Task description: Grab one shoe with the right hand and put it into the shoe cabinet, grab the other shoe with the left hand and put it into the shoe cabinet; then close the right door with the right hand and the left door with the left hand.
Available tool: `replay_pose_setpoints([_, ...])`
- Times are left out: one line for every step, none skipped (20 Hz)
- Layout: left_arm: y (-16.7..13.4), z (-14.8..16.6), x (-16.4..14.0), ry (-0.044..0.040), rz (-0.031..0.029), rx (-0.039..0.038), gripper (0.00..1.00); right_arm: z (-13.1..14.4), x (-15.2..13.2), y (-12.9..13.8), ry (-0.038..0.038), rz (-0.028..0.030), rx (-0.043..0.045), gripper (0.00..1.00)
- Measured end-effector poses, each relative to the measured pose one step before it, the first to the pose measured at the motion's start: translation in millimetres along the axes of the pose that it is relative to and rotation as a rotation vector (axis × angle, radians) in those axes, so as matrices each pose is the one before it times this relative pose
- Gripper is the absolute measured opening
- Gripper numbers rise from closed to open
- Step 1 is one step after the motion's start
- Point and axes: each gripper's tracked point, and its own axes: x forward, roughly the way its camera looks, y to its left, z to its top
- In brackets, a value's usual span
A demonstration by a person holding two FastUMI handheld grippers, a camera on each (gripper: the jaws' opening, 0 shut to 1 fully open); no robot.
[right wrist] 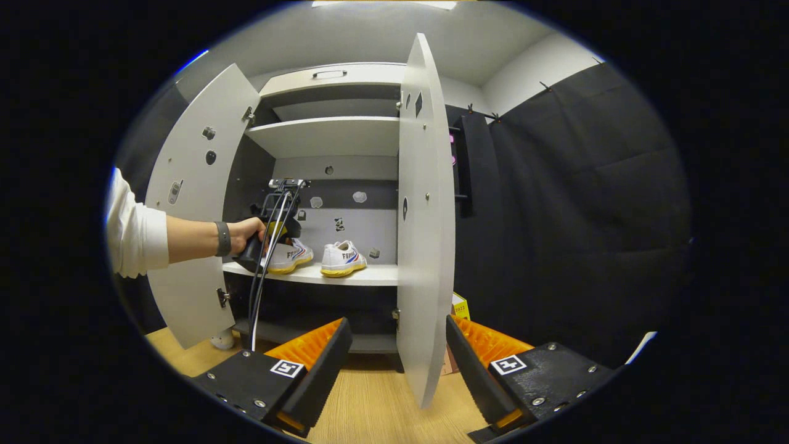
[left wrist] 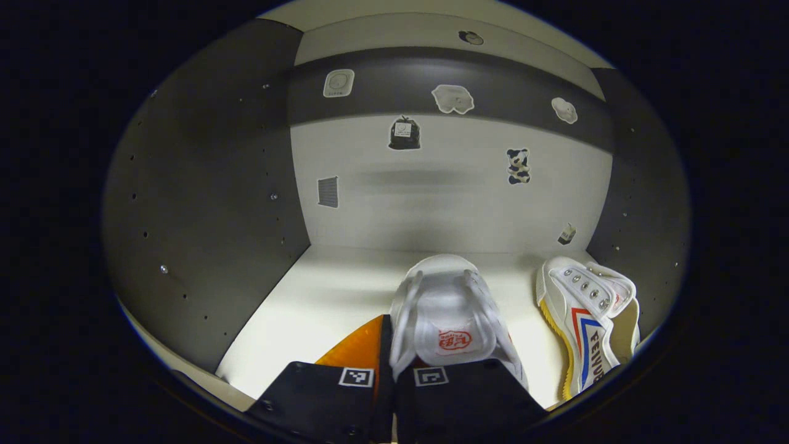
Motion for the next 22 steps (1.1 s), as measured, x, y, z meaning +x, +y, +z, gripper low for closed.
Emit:
replay_pose_setpoints([0.04, -2.76, -0.64, 0.01038, 0.00146, 0.01239, 0.1, 0.67, -0.54, 0.02, -0.00157, 0.00121, -0.00265, 0.94])
replay_pose_setpoints([-1.93, 1.3, -0.42, 0.00016, -0.00474, 0.00288, 0.11, 1.09, -0.21, 0.74, -0.00445, 0.00384, -0.00151, 0.94])
replay_pose_setpoints([-4.63, 1.14, -2.98, -0.0038, -0.01301, -0.00643, 0.14, 0.98, 0.56, -0.08, -0.00293, 0.00132, -0.0013, 0.98])
replay_pose_setpoints([-1.71, 2.24, -2.38, -0.00674, -0.00264, -0.00048, 0.24, 0.36, 0.09, -0.45, -0.00175, -0.00034, 0.00027, 0.94])
replay_pose_setpoints([0.89, 1.99, -3.26, -0.00475, 0.00501, 0.00898, 0.28, -0.09, -0.04, -0.57, 0.00089, 0.00031, 0.0027, 0.94])
replay_pose_setpoints([-1.59, 0.23, -2.62, 0.00109, -0.0066, 0.00715, 0.33, -1.07, 0.0, -0.08, 0.0013, 0.00051, 0.00416, 0.94])
replay_pose_setpoints([1.1, 1.36, -2.85, -0.00097, 0.00111, 0.00352, 0.33, -0.17, -0.1, 0.24, 0.00106, 0.00139, 0.00464, 0.94])
replay_pose_setpoints([0.36, 0.86, -2.39, 0.00023, -0.00399, 0.00071, 0.4, 0.04, 0.5, -0.43, 0.00062, 0.00083, 0.0028, 0.94])
replay_pose_setpoints([2.59, -0.18, -4.3, 0.00007, -0.00173, 0.00346, 0.48, 0.05, -0.21, -0.39, -0.00111, 0.00029, 0.00102, 0.94])
replay_pose_setpoints([2.4, 2.05, -4.05, -0.00623, -0.00279, -0.00223, 0.55, 0.4, 1.04, -0.78, -0.00019, -0.00028, 0.00062, 0.98])
replay_pose_setpoints([1.17, 3.12, -3.93, -0.01354, -0.00744, -0.00934, 0.63, -0.11, 0.63, 0.08, -0.00094, 0.00149, 0.00316, 0.94])
replay_pose_setpoints([0.68, -0.81, -5.92, -0.00054, -0.01158, -0.01153, 0.71, -0.02, 0.49, 0.66, 0.00023, 0.0042, 0.00635, 0.94])
replay_pose_setpoints([1.03, -1.11, -7.03, -0.00189, -0.00932, -0.01344, 0.74, 0.27, 0.52, 1.55, 0.0014, 0.00549, 0.00726, 0.94])
replay_pose_setpoints([1.35, 1.95, -6.62, -0.01476, -0.00769, -0.01101, 0.75, 0.19, -0.19, 1.96, -0.00022, 0.00459, 0.0051, 0.94])
replay_pose_setpoints([-0.72, 3.46, -6.63, -0.02423, -0.0143, -0.00791, 0.75, -0.25, 0.17, 1.15, -0.00062, 0.0051, 0.00154, 0.94])
replay_pose_setpoints([-0.27, 4.76, -9.7, -0.02998, -0.00839, -0.00067, 0.84, 0.32, 0.25, 2.01, -0.00034, 0.00529, -0.00134, 0.94])
replay_pose_setpoints([0.09, 8.14, -10.01, -0.03696, -0.00657, 0.00885, 0.9, -0.94, 0.25, 2.3, 0.00018, 0.00623, -0.00116, 0.94])
replay_pose_setpoints([1.4, 9.53, -12.44, -0.04513, 0.00103, 0.01916, 0.96, 0.34, -0.2, 2.36, -0.00064, 0.008, 0.00089, 0.94])
replay_pose_setpoints([0.14, 11.76, -13.35, -0.05027, -0.00417, 0.01926, 0.96, 0.71, -0.82, 3.22, -0.00036, 0.00805, 0.00204, 0.94])
replay_pose_setpoints([-1.31, 10.68, -14.64, -0.04631, -0.01129, 0.01234, 0.93, 0.97, 0.26, 3.04, -0.00063, 0.00916, 0.00263, 0.94])
replay_pose_setpoints([-0.75, 11.12, -16.47, -0.04414, -0.01184, 0.00687, 0.94, 0.53, 0.69, 2.98, -0.00082, 0.00965, 0.00076, 0.94])
replay_pose_setpoints([-0.31, 9.28, -16.51, -0.04205, -0.00795, 0.00049, 0.96, 0.35, -0.07, 2.72, -0.00035, 0.00869, -0.00199, 0.94])
